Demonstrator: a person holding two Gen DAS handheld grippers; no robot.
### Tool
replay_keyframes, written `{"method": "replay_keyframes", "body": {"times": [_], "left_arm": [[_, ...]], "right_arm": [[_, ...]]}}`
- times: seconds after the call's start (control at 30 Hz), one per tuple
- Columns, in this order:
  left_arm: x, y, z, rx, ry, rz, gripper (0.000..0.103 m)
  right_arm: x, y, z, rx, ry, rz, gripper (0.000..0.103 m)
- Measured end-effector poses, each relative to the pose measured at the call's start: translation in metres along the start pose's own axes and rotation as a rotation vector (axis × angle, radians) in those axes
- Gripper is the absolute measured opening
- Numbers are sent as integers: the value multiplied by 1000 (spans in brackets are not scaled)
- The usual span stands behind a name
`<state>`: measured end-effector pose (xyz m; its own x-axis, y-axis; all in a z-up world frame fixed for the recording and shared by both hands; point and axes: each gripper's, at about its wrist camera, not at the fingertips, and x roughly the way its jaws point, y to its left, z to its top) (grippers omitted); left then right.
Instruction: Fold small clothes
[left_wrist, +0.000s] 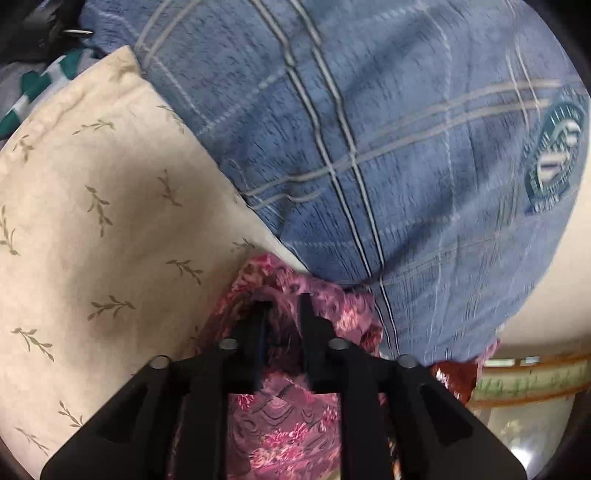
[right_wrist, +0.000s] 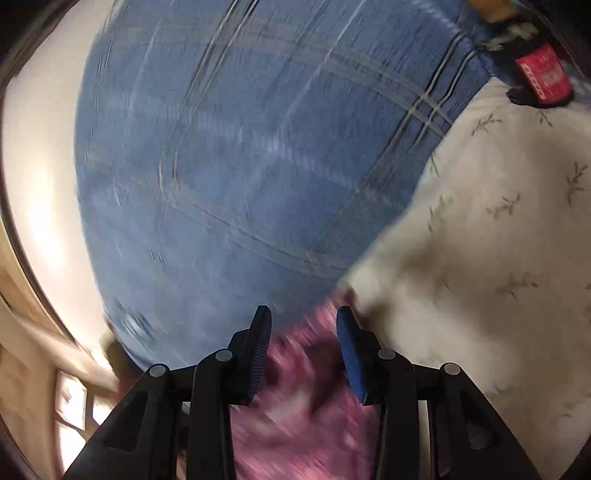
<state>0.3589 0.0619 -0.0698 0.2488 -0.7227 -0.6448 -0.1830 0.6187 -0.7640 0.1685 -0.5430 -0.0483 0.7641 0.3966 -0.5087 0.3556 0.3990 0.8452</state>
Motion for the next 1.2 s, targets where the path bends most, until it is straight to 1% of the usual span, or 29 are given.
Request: {"method": "replay_keyframes", "body": {"times": [0.03, 0.07, 0.1, 0.17, 0.2, 0.23, 0.3, 0.33, 0.37, 0.4, 0.43, 0.47, 0.5, 0.53, 0.57, 0.6, 0.67, 0.7, 0.73, 0.8, 0.83, 0.9, 0.97, 1.0, 1.03, 1.1, 1.13, 1.17, 1.2], "left_arm": [[0, -1, -2, 18, 4, 12, 37], [-2, -3, -5, 36, 6, 28, 41], [-5, -5, -9, 51, 3, 32, 42], [-6, -10, -16, 73, 9, 18, 49], [-6, -13, -20, 84, 17, 10, 52], [-4, -16, -22, 91, 20, 10, 56], [2, -26, -22, 102, 16, 34, 56], [4, -30, -21, 105, 10, 39, 56], [5, -33, -18, 109, 2, 37, 56], [4, -37, -13, 110, -24, 36, 56], [0, -39, -9, 102, -60, 35, 56], [-6, -40, -3, 90, -99, 23, 56], [-11, -39, 2, 77, -123, 4, 56], [-17, -38, 7, 66, -137, -18, 56], [-24, -36, 11, 58, -147, -25, 56], [-29, -35, 11, 74, -151, -5, 56], [-30, -36, 7, 154, -130, 63, 56], [-27, -34, 4, 185, -109, 92, 56], [-24, -32, 0, 206, -82, 104, 56], [-11, -27, -10, 247, 7, 103, 56], [-6, -26, -15, 263, 34, 96, 57], [3, -28, -27, 328, 79, 97, 59], [12, -30, -36, 391, 81, 140, 64], [18, -31, -37, 408, 80, 168, 64], [22, -30, -39, 414, 82, 190, 64], [31, -28, -38, 403, 67, 190, 63], [34, -32, -37, 414, 52, 189, 48], [34, -36, -38, 440, 36, 183, 8], [34, -40, -38, 443, 29, 173, 1]], "right_arm": [[0, 4, -6, -35, 23, -4, 40], [2, 10, -14, -73, 53, 4, 40], [4, 17, -24, -109, 88, 17, 41], [13, 24, -36, -134, 158, 1, 54], [25, 28, -45, -139, 223, -46, 56], [36, 30, -49, -144, 266, -70, 57], [62, 35, -52, -156, 330, -106, 57], [71, 36, -48, -132, 310, -103, 57], [76, 37, -43, -91, 289, -54, 56], [77, 38, -33, -35, 241, 37, 56], [73, 39, -24, -3, 169, 92, 56], [68, 43, -17, 6, 88, 118, 56], [62, 45, -11, 1, 31, 116, 56], [56, 46, -7, -7, -2, 89, 56], [55, 46, -6, -12, -4, 74, 56], [49, 45, -6, -30, 6, 50, 56], [39, 48, -13, -99, 7, -16, 57], [34, 50, -16, -133, 10, -45, 57], [31, 53, -20, -189, 17, -112, 57], [34, 55, -26, -284, 30, -253, 57], [36, 54, -29, -306, 48, -286, 57], [41, 49, -33, -316, 77, -316, 57], [46, 48, -37, -307, 90, -314, 57], [52, 47, -38, -311, 100, -335, 57], [59, 46, -39, -313, 107, -354, 57], [70, 46, -42, -323, 124, -375, 54], [68, 43, -41, -337, 125, -379, 42], [70, 47, -44, -379, 121, -363, 13], [71, 50, -46, -412, 121, -366, 4]]}}
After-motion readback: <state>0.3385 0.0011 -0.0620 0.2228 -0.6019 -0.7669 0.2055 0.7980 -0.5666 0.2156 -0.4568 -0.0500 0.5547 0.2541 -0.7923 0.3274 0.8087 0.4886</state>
